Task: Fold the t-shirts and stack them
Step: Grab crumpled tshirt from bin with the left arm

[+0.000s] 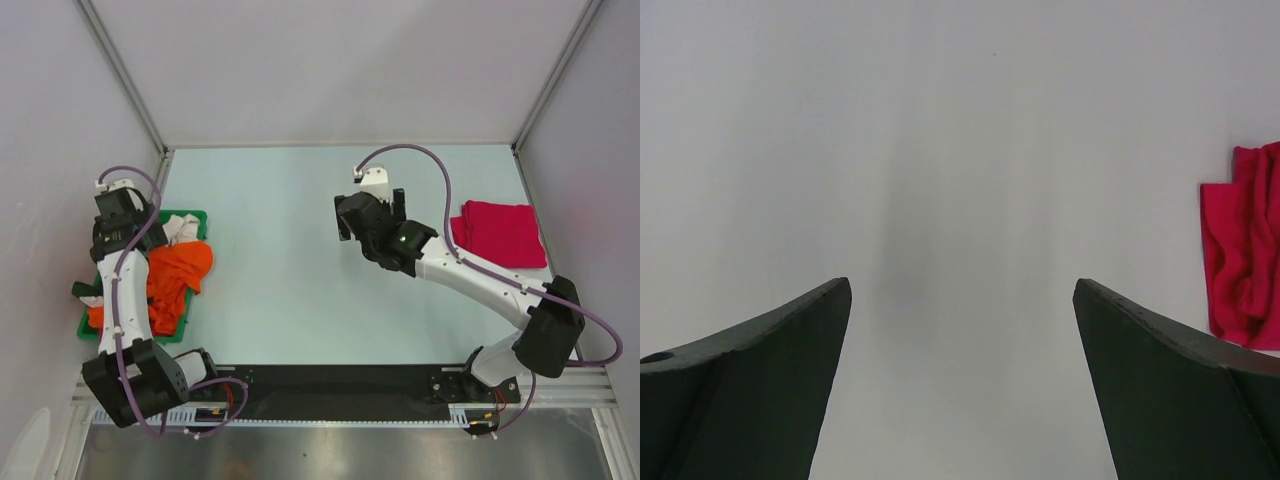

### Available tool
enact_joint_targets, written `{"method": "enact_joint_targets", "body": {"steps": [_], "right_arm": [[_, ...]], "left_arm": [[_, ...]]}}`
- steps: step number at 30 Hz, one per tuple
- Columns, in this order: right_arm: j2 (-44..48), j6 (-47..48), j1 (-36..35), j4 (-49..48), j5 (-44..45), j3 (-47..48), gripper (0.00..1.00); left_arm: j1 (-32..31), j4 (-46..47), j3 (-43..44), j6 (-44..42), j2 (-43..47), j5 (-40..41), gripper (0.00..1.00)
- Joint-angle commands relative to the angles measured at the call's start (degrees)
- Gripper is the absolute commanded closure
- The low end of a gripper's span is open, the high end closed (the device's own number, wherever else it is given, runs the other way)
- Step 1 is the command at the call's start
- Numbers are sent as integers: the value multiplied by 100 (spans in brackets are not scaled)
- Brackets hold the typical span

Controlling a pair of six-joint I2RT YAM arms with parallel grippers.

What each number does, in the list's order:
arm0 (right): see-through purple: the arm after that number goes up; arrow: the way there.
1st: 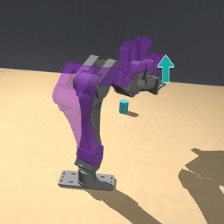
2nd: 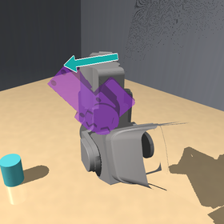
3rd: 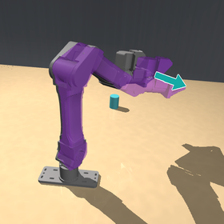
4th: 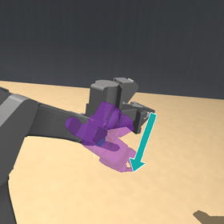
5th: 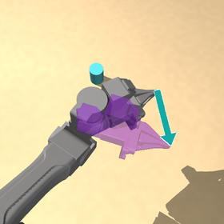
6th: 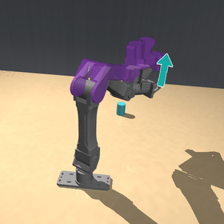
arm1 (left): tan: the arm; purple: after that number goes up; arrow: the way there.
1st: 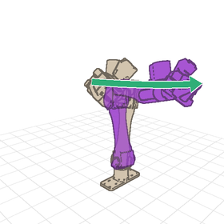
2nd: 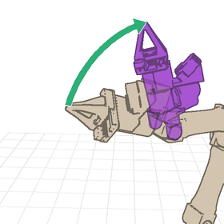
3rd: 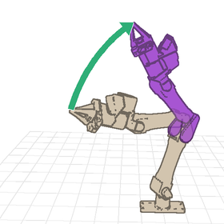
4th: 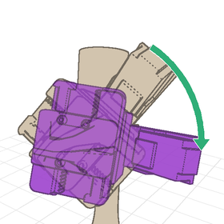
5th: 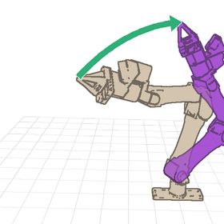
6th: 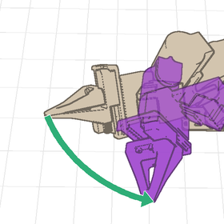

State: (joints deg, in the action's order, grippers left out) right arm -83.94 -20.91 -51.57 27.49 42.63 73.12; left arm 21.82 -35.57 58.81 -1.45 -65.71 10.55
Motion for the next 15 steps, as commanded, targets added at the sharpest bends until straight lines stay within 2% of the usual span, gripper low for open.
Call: {"method": "enact_joint_targets", "body": {"steps": [1, 2, 5, 12, 15], "right_arm": [[-192, 8, -28, 108, 96, 422, 0], [-219, 8, -46, 117, 87, 492, 0], [-298, -19, -72, 134, 123, 554, 0], [-325, -115, -64, 117, 158, 493, 0], [-333, -168, -64, 82, 149, 440, 0]], "left_arm": [[76, 270, 403, 110, -240, 238, 28], [68, 288, 404, 110, -292, 229, 33], [76, 297, 386, 110, -380, 176, 37], [111, 217, 255, 93, -250, 115, 35], [112, 200, 140, 93, -170, 70, 59]]}}
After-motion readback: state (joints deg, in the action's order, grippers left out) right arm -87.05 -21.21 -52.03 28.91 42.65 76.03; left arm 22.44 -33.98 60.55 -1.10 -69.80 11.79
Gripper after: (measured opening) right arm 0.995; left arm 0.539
